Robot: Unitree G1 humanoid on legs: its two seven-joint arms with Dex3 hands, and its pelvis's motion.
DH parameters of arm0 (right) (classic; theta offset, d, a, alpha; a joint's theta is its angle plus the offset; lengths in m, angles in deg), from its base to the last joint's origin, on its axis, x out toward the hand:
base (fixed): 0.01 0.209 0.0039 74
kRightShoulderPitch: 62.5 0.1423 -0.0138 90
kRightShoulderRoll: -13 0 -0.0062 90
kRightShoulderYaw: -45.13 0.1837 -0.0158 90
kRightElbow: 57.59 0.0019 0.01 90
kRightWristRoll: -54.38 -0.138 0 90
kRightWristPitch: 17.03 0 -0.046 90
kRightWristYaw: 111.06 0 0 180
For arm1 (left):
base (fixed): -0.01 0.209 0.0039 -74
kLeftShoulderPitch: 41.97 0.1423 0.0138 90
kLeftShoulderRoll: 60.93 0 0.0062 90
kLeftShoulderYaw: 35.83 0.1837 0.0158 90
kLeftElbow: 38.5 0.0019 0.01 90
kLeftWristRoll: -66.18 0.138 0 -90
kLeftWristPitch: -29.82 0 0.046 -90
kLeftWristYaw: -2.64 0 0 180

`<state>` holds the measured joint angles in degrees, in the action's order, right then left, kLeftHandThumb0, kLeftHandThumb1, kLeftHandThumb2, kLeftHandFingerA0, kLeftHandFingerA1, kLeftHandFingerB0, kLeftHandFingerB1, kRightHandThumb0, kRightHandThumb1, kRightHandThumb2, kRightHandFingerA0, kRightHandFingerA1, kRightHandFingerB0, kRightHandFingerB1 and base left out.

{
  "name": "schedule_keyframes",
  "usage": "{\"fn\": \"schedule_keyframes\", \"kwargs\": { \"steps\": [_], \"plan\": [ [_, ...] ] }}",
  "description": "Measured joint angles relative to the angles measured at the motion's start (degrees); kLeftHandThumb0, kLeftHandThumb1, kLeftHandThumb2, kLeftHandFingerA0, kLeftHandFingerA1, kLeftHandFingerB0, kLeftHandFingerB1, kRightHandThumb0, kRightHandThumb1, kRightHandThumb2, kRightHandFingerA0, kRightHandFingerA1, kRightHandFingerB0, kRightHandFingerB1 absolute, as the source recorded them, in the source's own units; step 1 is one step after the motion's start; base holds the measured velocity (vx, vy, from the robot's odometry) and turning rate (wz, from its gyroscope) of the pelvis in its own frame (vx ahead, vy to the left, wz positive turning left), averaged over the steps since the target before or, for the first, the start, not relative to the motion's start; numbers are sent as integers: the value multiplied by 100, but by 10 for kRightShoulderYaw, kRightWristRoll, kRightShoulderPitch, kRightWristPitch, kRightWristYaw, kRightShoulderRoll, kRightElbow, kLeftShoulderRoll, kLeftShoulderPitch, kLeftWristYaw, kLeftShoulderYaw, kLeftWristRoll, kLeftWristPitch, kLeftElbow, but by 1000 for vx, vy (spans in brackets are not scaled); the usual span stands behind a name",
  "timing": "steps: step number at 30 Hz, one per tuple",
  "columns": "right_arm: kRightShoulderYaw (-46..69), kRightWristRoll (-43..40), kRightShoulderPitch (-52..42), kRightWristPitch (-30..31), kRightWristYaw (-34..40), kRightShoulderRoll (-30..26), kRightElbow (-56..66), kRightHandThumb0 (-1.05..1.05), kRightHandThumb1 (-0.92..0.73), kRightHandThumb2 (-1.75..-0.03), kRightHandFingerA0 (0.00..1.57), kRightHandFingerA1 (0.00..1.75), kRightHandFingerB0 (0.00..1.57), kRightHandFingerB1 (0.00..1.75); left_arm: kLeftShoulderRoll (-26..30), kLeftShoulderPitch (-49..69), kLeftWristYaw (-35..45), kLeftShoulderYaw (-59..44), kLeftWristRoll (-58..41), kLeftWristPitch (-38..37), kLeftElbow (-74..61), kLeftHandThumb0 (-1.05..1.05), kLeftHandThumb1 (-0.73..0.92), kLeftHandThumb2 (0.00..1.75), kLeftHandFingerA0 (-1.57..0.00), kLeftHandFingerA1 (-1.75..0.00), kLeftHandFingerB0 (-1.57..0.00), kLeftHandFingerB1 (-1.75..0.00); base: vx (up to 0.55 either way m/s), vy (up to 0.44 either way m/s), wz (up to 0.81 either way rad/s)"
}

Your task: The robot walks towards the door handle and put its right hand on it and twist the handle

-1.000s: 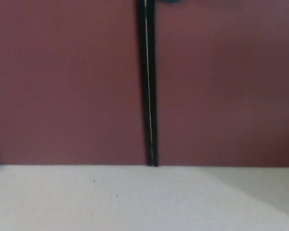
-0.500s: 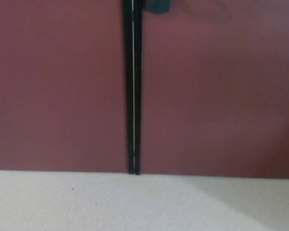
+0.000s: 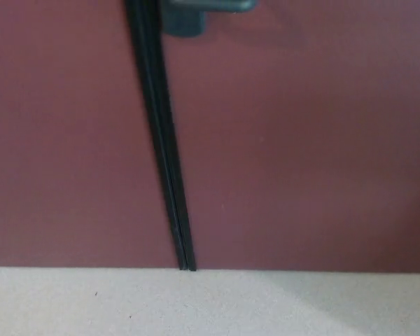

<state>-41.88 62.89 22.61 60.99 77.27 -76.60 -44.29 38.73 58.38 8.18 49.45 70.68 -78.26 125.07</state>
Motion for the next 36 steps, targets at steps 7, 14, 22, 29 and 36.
{"fn": "schedule_keyframes", "kwargs": {
  "steps": [7, 14, 22, 29, 36],
  "plan": [
    [-4, 1, -2, 0, 0, -1, 0, -35, -57, -76, 68, 57, 48, 48, 0, 5, 0, -1, -1, -1, -3, 1, 57, 94, -29, -54, -15, -47, 199, -19, -5],
    [-6, 1, 1, -2, -3, 5, 2, -34, -58, -76, 69, 57, 47, 48, 7, 2, -1, -4, -1, -3, -6, 1, 56, 94, -33, -55, -15, -47, 260, 75, 3],
    [-7, 1, -2, 0, -3, 7, 0, -33, -58, -75, 68, 56, 47, 47, 8, 3, -3, 2, 0, -2, -2, -1, 56, 94, -34, -56, -15, -47, 71, 17, 1],
    [-6, 1, -5, 0, -4, 5, -2, -33, -58, -75, 69, 56, 47, 47, 5, 6, -1, 3, 0, -2, -1, -1, 56, 93, -32, -55, -16, -47, 44, 37, 1],
    [-7, 1, -7, 0, -5, 5, -3, -33, -57, -74, 68, 56, 48, 47, 5, 8, -2, 6, 0, -3, -1, -1, 55, 93, -34, -56, -17, -47, 24, 125, -4]
  ]
}}
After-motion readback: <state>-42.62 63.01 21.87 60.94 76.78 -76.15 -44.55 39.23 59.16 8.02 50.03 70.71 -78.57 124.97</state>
